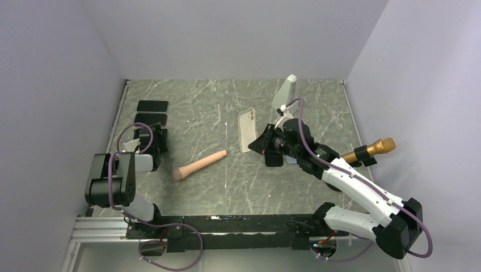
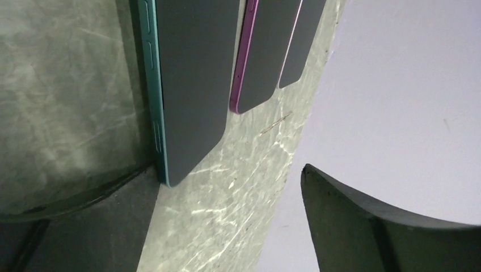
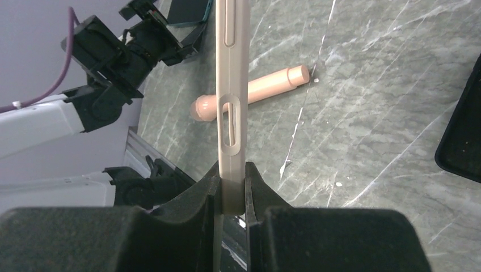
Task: Take the phone out of the phone case
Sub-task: Place the phone at the center of the board.
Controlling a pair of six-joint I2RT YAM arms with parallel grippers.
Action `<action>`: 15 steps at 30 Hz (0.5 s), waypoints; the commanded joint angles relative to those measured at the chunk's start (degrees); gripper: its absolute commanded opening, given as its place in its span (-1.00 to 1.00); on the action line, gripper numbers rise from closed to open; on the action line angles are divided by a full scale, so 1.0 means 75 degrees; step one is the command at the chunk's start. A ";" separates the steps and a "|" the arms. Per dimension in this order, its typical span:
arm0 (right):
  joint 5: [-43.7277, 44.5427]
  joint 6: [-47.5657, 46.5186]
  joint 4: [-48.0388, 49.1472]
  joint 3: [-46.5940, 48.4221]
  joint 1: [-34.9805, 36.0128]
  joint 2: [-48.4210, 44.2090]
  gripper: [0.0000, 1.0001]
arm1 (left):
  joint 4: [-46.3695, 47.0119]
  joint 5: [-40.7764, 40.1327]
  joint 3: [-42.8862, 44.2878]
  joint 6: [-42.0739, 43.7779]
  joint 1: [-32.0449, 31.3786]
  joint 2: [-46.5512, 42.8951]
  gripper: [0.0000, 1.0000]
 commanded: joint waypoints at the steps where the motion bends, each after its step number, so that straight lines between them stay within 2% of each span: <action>1: -0.0387 0.0014 0.0534 -0.0037 0.0008 0.0132 -1.00 | -0.2194 0.0412 0.0174 -0.0184 0.0048 -0.0646 0.99; 8: -0.1048 -0.0047 0.0688 -0.0237 -0.0098 0.0590 -1.00 | -0.4250 0.1116 0.0414 0.0076 0.0320 -0.1856 0.99; 11: -0.1485 0.0059 0.0960 -0.0447 -0.0391 0.0707 -1.00 | -0.5352 0.1366 0.0711 0.0643 0.0470 -0.2325 0.99; 15: -0.2389 0.0199 0.1406 -0.0911 -0.1093 0.1170 -1.00 | -0.5581 0.1971 0.0627 0.1884 0.0499 -0.3434 0.99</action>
